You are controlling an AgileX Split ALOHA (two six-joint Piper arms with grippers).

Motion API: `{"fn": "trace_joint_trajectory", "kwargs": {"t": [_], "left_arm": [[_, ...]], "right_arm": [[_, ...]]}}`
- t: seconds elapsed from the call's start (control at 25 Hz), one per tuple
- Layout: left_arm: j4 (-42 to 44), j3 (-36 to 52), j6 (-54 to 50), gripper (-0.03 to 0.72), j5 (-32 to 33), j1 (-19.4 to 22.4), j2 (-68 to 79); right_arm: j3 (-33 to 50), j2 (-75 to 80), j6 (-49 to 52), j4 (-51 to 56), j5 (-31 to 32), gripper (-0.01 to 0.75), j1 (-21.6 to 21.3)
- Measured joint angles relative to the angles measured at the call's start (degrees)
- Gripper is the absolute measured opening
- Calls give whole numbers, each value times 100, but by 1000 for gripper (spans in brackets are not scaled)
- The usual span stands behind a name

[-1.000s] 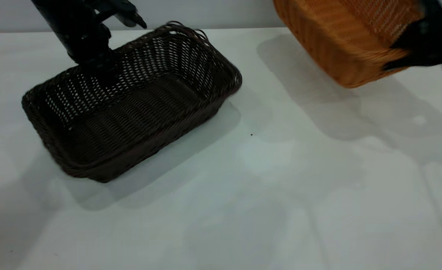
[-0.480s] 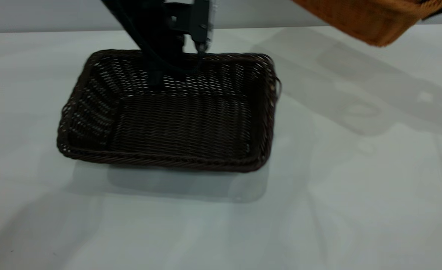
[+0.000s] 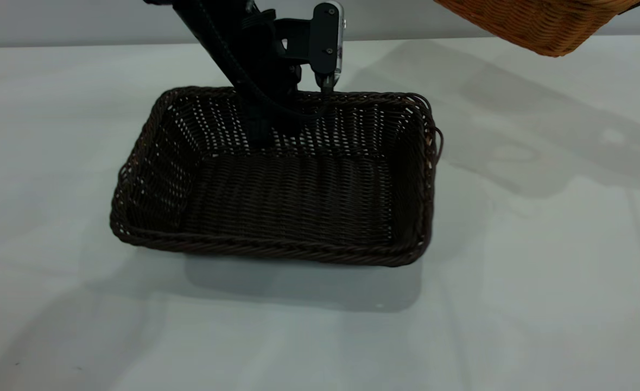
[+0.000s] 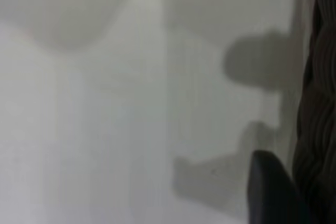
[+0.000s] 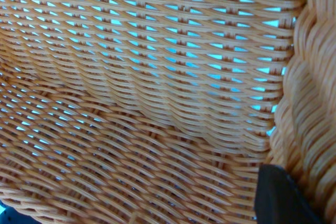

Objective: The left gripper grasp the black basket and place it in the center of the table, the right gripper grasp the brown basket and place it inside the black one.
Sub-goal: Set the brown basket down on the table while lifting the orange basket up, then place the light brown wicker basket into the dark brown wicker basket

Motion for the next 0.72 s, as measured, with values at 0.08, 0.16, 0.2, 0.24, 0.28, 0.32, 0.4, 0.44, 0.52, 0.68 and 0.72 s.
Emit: {"fn": "trace_joint_trajectory", "kwargs": {"t": [0.08, 0.16, 0.2, 0.24, 0.28, 0.32, 0.4, 0.44, 0.52, 0.68, 0.72], "left_arm": [[-231, 0, -42, 312, 67, -18, -12], [-359, 12, -75, 391, 176, -35, -119], [-382, 18, -75, 425, 280, -37, -198], [-388, 22, -75, 451, 385, -37, -324], [-390, 22, -75, 467, 514, -37, -482], [-395, 22, -75, 475, 664, -37, -661], [-400, 22, -75, 484, 1000, 0, -1057], [-400, 22, -75, 485, 1221, 34, -1300], [-400, 22, -75, 486, 1632, 126, -1806], [-400, 29, -142, 486, 2094, 415, -2990], [-400, 29, -172, 486, 2094, 487, -3276]], "right_arm": [[0, 0, 0, 0, 17, 70, 0], [0, 0, 0, 0, 17, 70, 0], [0, 0, 0, 0, 17, 70, 0], [0, 0, 0, 0, 17, 70, 0], [0, 0, 0, 0, 17, 70, 0], [0, 0, 0, 0, 17, 70, 0], [-5, 16, 5, 0, 17, 70, 0], [-11, 35, 18, 0, 17, 70, 0], [-11, 84, 66, -55, 17, 70, 40], [-11, 165, 97, -261, 60, 70, 407], [-11, 177, 82, -317, 102, 70, 589]]}}
